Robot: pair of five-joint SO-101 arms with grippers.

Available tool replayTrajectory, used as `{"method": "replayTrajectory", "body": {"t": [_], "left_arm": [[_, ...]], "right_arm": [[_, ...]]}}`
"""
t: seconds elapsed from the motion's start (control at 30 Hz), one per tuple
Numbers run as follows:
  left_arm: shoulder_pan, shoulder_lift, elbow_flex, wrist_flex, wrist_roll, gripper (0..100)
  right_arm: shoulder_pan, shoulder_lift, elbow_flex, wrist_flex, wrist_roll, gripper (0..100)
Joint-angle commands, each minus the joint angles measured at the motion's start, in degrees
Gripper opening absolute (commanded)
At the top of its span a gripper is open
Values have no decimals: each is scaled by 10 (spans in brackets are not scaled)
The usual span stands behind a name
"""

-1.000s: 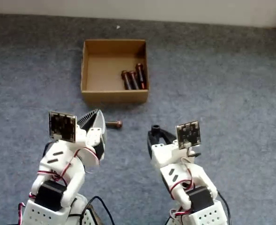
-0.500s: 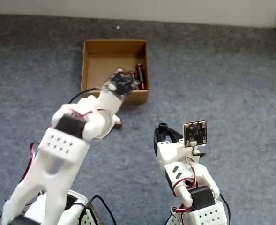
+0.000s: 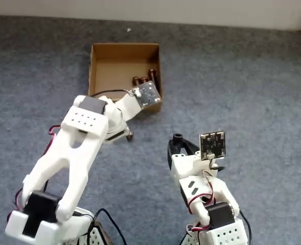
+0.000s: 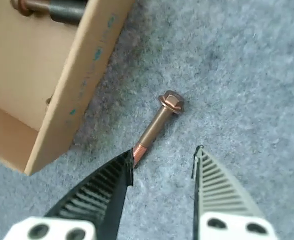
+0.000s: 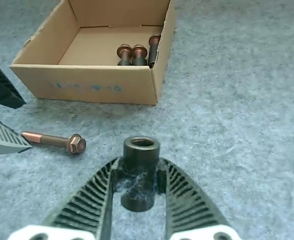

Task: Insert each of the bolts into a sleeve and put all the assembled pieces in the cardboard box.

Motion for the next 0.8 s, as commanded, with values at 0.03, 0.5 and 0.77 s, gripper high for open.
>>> {"method": "replayTrajectory", "body": {"t": [0.03,0.5,0.77], "left_arm": [[-3,69,-56,4,-48,204],[-6,271,-190,4,-116,203],[11,317,-206,4,-116,82]], "right_arm": [[7,-9,5,-1,5,5],[7,-9,5,-1,5,5],[7,-9,5,-1,6,5]]}}
